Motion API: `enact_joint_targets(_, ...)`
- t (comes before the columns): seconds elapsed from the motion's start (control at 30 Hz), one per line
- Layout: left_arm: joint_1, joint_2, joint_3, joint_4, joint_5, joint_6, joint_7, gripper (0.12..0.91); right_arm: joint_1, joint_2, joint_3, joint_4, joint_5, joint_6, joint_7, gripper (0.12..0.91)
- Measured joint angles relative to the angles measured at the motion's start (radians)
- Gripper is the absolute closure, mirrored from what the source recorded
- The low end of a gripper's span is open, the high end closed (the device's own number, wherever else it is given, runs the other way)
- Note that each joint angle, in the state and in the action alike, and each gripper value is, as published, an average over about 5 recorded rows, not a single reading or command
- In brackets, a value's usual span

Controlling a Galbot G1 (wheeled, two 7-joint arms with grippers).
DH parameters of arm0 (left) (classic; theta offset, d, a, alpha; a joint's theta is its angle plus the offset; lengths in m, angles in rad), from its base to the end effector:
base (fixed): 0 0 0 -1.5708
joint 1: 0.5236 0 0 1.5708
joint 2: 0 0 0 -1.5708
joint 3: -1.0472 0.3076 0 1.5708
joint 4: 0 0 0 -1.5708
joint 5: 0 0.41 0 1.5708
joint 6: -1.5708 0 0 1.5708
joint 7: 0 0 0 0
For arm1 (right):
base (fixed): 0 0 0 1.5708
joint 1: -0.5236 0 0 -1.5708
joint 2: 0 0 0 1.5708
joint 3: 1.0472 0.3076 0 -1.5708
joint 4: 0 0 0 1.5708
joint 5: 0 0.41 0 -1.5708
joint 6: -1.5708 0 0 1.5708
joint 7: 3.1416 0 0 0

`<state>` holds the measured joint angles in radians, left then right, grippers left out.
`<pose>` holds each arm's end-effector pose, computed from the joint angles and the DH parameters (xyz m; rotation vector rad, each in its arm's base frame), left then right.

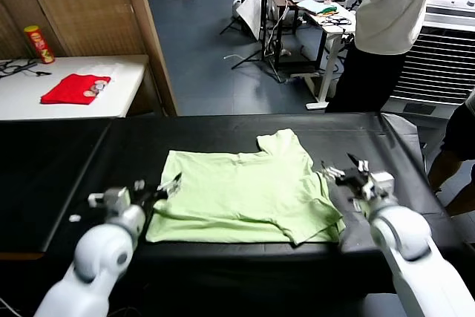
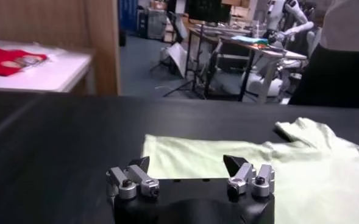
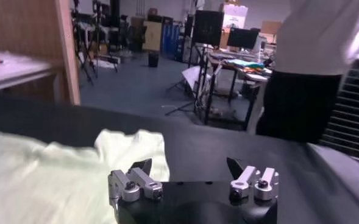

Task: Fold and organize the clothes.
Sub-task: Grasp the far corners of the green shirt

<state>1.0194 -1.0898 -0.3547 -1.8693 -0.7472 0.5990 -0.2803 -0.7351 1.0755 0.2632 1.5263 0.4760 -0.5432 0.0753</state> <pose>0.3916 0.0281 -0.1855 -0.1520 -2.6989 0.1648 0.4801 -0.0621 -0.1990 0.1492 -2.7464 0.1739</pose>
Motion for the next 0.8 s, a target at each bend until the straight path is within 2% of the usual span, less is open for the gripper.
enact_joint_targets(0.2, -0.176, -0.014, 0.068, 0.204, -0.004, 0.002, 0.025, 0.232, 0.152, 0.062, -0.078, -0.207, -0.011, -0.003, -0.041, 0.227)
enact_joint_targets(0.4, -0.271, -0.028, 0.094, 0.357, 0.020, 0.005, 0.059, 0.232, 0.230, 0.120, -0.121, -0.344, -0.028, -0.002, -0.094, 0.227)
enact_joint_targets(0.6, -0.304, -0.030, 0.102, 0.448, 0.026, 0.013, 0.093, 0.232, 0.244, 0.159, -0.132, -0.395, -0.045, -0.004, -0.106, 0.227)
enact_joint_targets(0.8, -0.322, -0.037, 0.104, 0.496, 0.036, -0.011, 0.111, 0.232, 0.247, 0.179, -0.132, -0.407, -0.052, -0.003, -0.105, 0.227)
